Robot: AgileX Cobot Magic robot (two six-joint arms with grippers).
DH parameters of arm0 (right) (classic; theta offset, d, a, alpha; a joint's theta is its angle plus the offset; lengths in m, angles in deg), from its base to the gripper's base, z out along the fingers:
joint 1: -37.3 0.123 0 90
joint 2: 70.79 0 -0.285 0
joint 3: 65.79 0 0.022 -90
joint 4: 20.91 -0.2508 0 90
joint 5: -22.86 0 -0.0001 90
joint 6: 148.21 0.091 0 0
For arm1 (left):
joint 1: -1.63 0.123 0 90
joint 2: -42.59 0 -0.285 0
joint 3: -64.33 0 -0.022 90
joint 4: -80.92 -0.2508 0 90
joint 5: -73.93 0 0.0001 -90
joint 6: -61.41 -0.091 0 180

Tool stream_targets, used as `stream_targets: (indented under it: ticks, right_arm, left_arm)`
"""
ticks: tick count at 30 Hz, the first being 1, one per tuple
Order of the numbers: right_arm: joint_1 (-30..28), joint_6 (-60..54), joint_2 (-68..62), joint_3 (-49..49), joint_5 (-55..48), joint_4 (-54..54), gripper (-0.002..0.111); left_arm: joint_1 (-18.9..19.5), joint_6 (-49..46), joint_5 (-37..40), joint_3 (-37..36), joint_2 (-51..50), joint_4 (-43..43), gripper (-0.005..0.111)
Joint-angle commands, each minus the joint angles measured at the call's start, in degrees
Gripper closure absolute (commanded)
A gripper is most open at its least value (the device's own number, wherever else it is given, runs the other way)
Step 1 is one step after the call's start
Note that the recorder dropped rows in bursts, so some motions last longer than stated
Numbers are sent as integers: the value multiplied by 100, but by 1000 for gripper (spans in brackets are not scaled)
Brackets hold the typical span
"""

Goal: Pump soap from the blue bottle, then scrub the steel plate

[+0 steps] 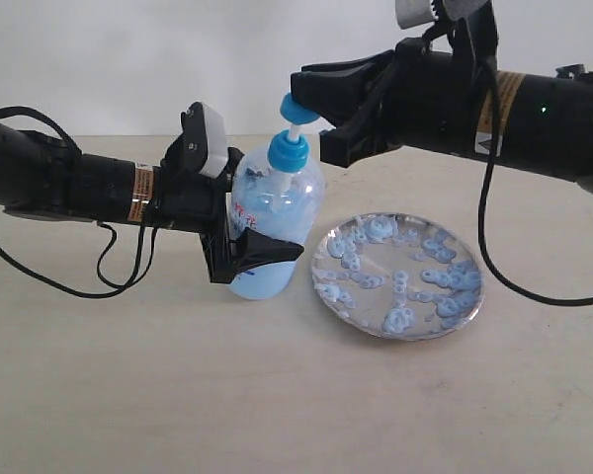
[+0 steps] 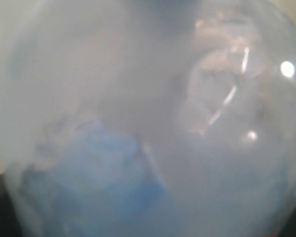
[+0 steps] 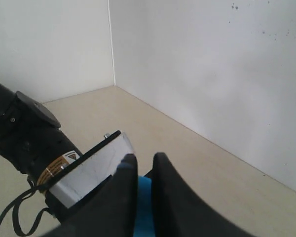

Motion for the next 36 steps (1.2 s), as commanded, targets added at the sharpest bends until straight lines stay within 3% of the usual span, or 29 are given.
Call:
stream_targets:
  ticks: [1, 7, 17, 25, 36]
  right_arm:
    - [288, 109, -199, -52, -1003, 363, 101]
    - [471, 109, -339, -52, -1599, 363, 101]
    - [471, 366, -657, -63, -1701, 363, 101]
    - [471, -147, -657, -51, -1673, 7, 101]
    - [471, -2512, 447, -43, -54, -1754, 101]
  left_arm:
    - [-8, -24, -258, 39, 72, 4, 103]
    - [-8, -24, -401, 39, 72, 16, 103]
    - [-8, -24, -401, 39, 72, 16, 103]
    - [-8, -24, -402, 39, 72, 32, 103]
    - [-8, -24, -402, 39, 72, 359, 103]
